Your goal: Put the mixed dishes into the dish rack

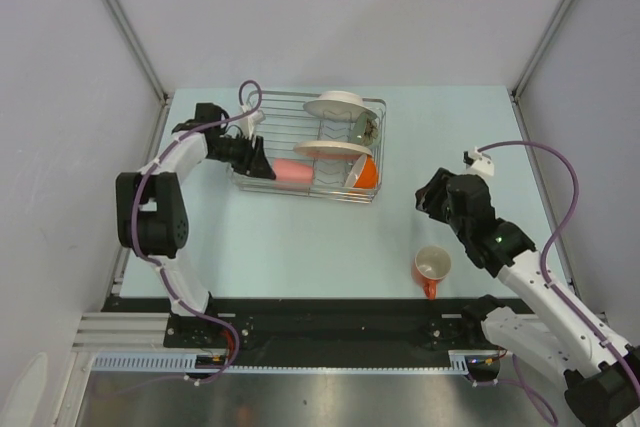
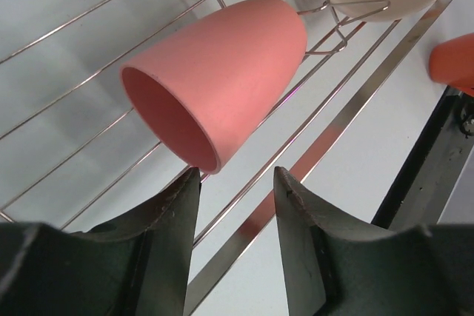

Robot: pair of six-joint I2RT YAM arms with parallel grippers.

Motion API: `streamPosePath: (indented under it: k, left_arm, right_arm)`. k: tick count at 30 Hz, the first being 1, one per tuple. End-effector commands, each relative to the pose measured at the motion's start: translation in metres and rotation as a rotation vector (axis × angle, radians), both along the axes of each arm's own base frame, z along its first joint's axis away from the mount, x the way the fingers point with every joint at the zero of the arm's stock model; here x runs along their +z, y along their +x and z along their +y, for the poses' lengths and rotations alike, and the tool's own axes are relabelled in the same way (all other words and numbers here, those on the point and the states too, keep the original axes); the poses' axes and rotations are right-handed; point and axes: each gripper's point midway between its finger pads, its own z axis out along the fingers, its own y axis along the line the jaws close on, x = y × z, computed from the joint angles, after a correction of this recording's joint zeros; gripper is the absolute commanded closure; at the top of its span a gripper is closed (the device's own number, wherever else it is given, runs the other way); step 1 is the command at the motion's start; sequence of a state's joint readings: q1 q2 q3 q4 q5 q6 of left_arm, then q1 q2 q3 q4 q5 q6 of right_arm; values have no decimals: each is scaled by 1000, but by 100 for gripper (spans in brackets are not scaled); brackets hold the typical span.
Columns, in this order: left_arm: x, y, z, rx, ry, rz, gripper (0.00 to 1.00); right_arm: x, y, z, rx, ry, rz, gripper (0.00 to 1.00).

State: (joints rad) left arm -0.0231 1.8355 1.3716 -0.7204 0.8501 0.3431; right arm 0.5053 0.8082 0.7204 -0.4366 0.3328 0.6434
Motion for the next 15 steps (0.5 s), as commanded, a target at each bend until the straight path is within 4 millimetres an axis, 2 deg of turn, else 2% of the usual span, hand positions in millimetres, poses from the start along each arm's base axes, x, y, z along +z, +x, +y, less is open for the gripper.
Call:
streamPosePath:
  k: [1, 6, 12, 14, 15]
  left_arm:
    - [5, 10, -10, -22, -76, -35, 50]
    - [1, 17, -16, -19, -107, -31, 50]
    - [-6, 12, -39, -74, -216, 36, 57]
    - [-6, 6, -48, -103, -257, 65, 68]
    - [-4, 6, -50, -114, -264, 64, 79]
  right_arm:
    - [25, 8, 4, -10, 12, -54, 45]
    - [27, 10, 7, -8, 11, -58, 44]
    - [25, 16, 10, -4, -3, -47, 43]
    - [24, 19, 11, -4, -9, -44, 43]
    - [25, 21, 12, -1, -8, -49, 43]
